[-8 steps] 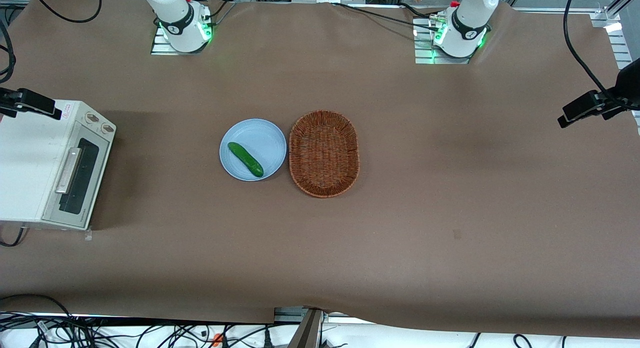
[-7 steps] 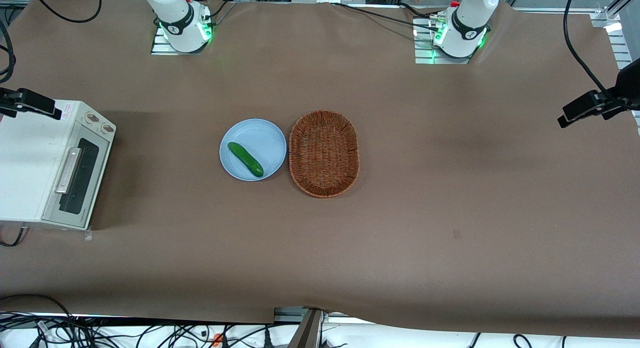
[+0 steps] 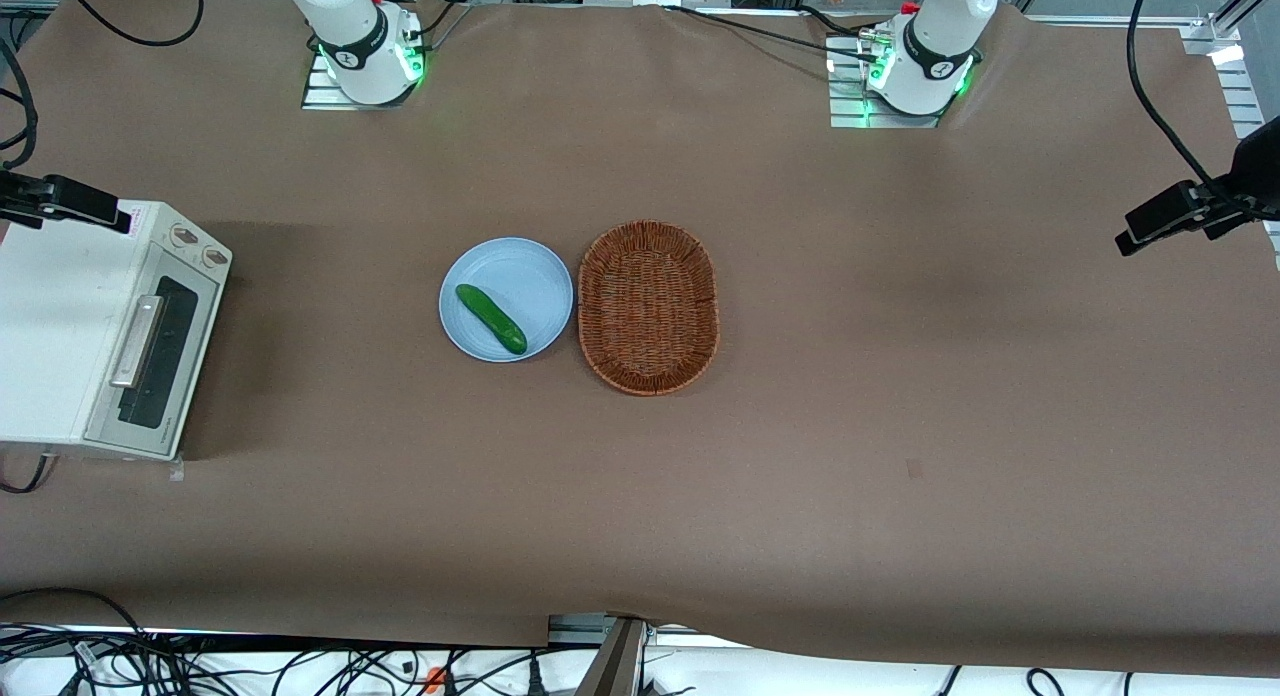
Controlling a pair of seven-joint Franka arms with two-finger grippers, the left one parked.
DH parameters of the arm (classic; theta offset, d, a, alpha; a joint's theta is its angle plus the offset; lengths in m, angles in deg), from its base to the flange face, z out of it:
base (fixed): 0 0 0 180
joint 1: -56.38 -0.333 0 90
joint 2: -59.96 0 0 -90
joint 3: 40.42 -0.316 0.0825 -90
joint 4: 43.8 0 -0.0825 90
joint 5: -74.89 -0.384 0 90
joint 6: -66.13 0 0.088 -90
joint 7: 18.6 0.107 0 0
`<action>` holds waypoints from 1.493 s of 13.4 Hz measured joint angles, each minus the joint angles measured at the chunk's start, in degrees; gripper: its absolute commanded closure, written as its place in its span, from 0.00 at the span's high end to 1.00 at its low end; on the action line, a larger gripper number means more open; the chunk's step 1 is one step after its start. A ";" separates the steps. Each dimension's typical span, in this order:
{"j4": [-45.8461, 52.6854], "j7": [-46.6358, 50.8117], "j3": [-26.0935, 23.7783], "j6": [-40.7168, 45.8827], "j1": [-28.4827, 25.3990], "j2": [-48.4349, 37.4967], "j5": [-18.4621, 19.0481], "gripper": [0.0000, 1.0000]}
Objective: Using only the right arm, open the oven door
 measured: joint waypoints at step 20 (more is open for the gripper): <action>-2.31 -0.01 -1.06 2.13 -1.46 9.97 0.00 0.38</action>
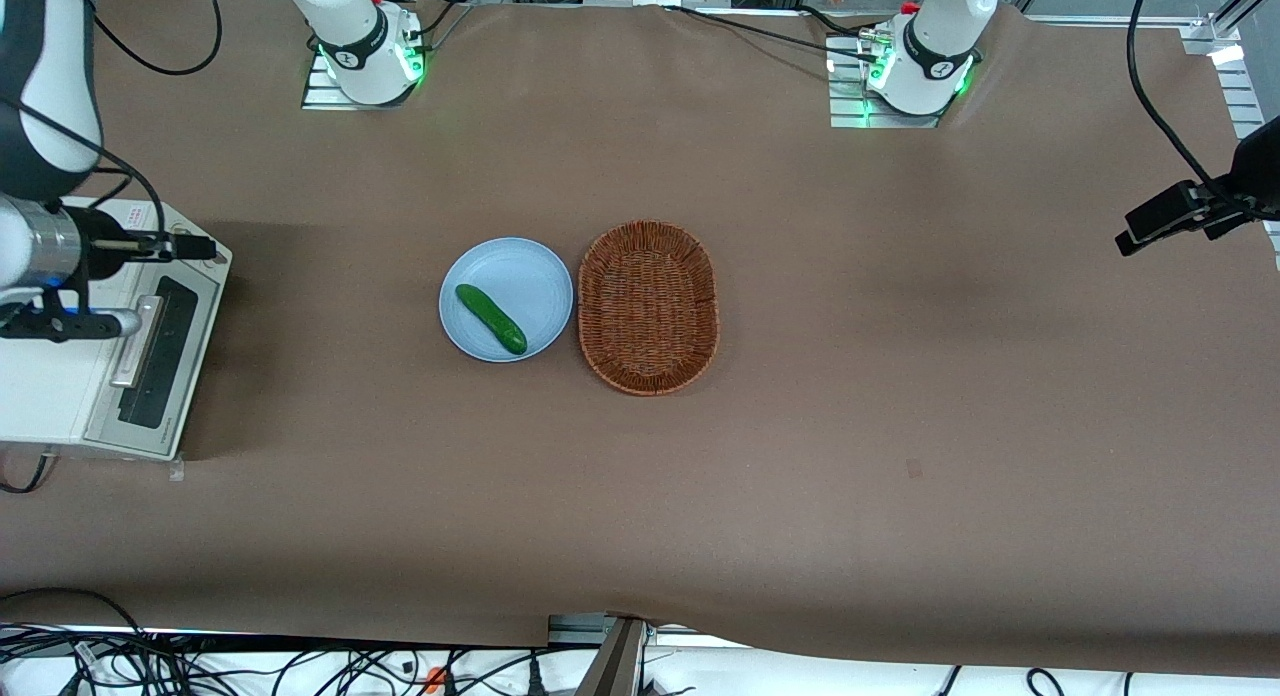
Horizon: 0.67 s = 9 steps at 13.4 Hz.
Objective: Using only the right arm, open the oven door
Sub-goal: 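Move the right gripper down to the toaster oven's door handle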
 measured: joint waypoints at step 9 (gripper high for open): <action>-9.87 -13.51 -0.25 -14.67 -6.52 4.56 19.34 0.00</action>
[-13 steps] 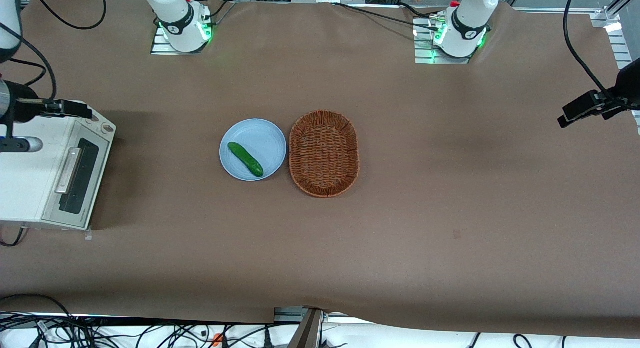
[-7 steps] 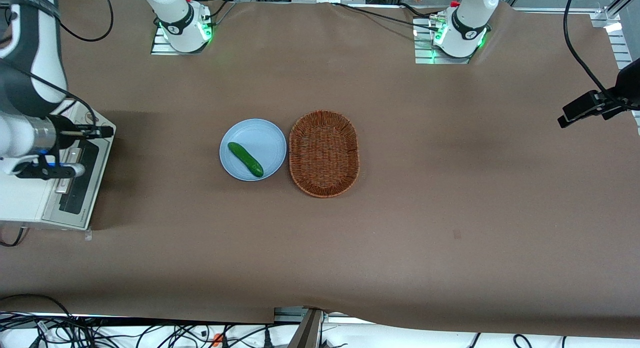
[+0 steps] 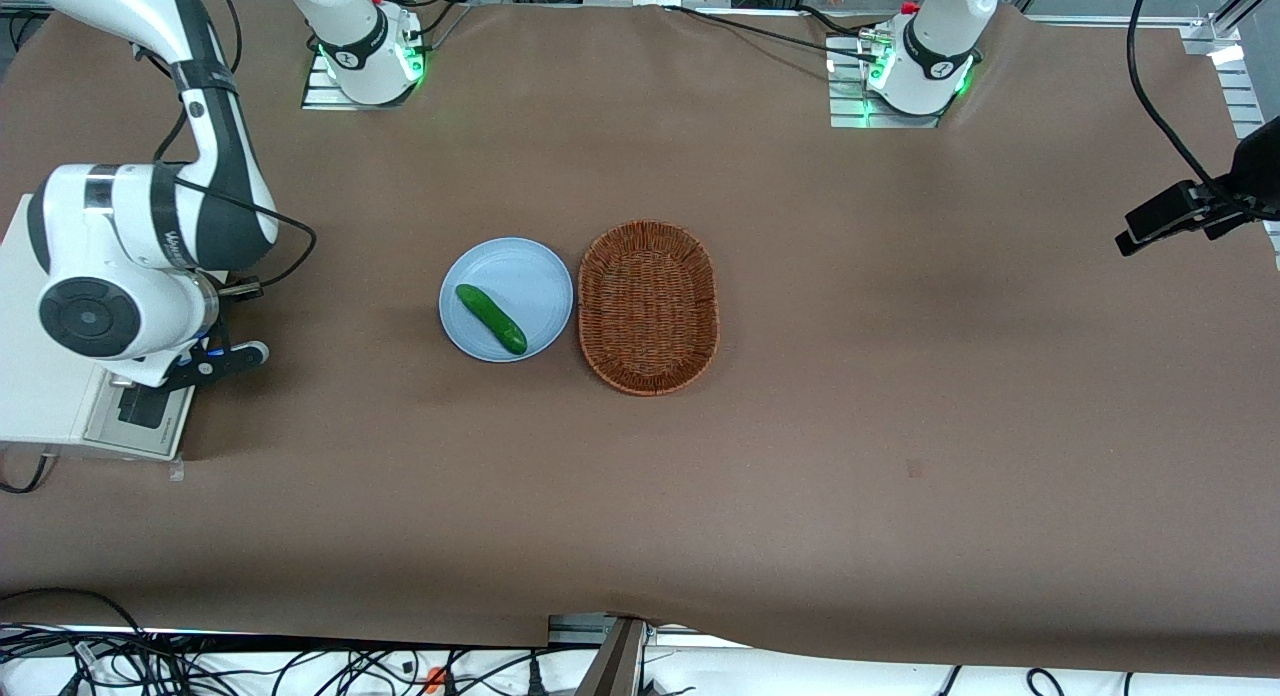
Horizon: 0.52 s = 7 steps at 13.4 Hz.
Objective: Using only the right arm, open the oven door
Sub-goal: 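Move the right gripper down to the toaster oven's door handle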
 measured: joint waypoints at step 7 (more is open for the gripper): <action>-0.54 -15.83 0.93 -4.27 4.36 1.51 8.15 0.00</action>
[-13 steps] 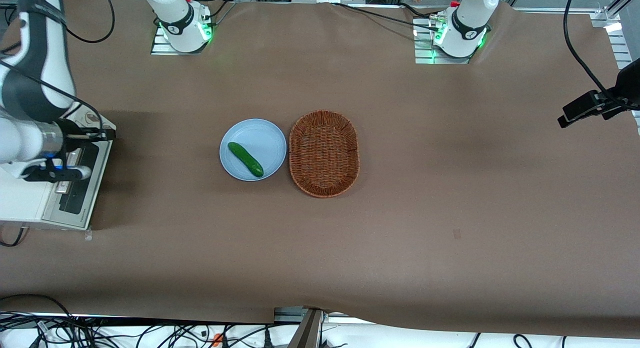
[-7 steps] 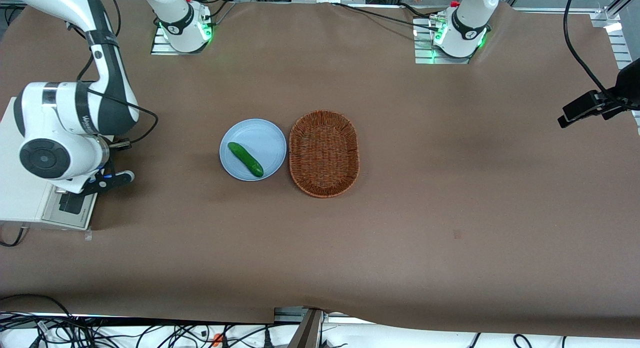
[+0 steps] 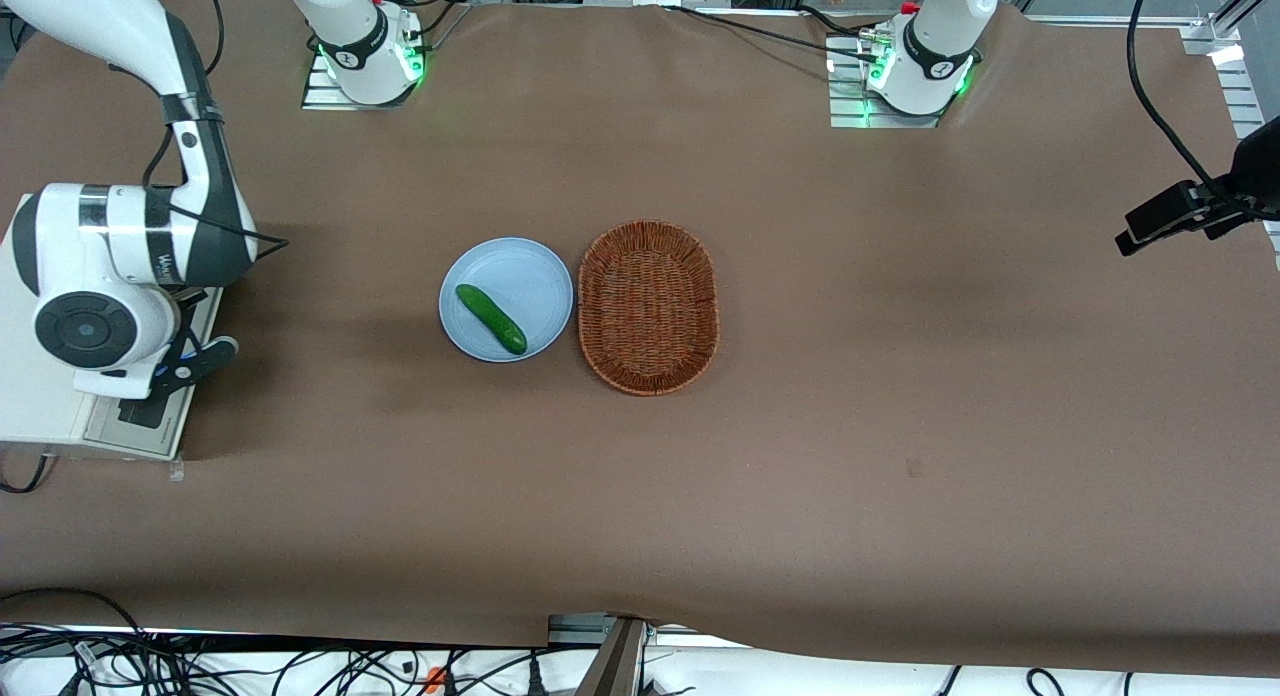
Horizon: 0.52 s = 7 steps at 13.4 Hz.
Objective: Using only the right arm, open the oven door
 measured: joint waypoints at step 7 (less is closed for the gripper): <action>-0.63 -4.19 0.08 -3.90 3.04 0.75 1.54 0.00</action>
